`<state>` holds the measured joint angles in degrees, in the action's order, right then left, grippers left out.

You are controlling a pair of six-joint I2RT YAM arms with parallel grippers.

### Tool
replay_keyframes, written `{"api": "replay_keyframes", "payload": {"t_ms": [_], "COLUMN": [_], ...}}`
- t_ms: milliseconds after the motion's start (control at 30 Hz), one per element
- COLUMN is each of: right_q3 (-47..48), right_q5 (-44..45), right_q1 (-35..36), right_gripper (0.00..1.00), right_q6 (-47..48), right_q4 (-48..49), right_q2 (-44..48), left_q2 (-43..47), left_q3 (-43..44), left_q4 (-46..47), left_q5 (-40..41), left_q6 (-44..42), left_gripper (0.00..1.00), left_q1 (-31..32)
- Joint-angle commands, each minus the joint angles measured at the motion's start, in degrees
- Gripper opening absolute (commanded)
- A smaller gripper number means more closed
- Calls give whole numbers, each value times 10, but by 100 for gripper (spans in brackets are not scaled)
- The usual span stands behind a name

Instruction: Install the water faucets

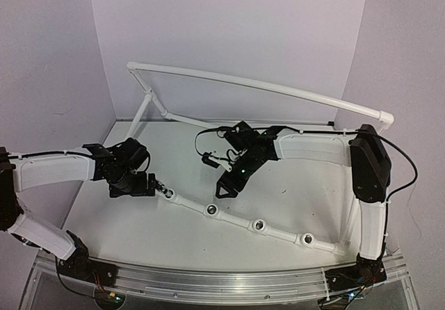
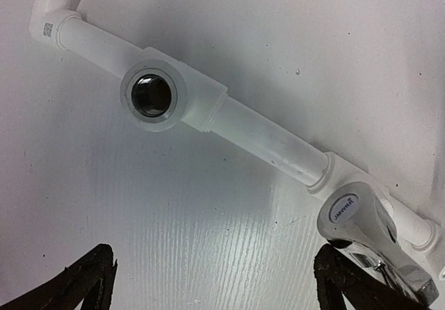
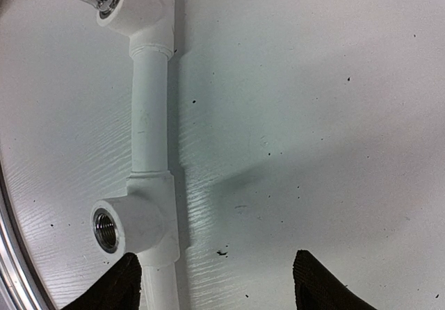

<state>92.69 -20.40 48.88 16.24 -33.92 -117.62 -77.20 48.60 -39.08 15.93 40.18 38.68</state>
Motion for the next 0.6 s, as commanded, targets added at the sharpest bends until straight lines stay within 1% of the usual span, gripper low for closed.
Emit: {"api": "replay_keyframes", "payload": {"t_ms": [0, 400, 567], "right_q3": [-8, -16, -20], "right_q5": [6, 4, 3], "right_q1": [-1, -1, -3], "right_gripper": [72, 72, 72], "right_q6": [0, 3, 3], "right_q4": [-3, -3, -3], "right_q2": [28, 31, 35], "left_q2": [-13, -84, -81], "left_q3": [20, 102, 112], "left_q4": [48, 91, 92], "left_q5": [-10, -41, -43], "left_q6": [-27, -77, -84], "left_gripper": [99, 99, 99], "left_q1": [-8, -14, -14]}}
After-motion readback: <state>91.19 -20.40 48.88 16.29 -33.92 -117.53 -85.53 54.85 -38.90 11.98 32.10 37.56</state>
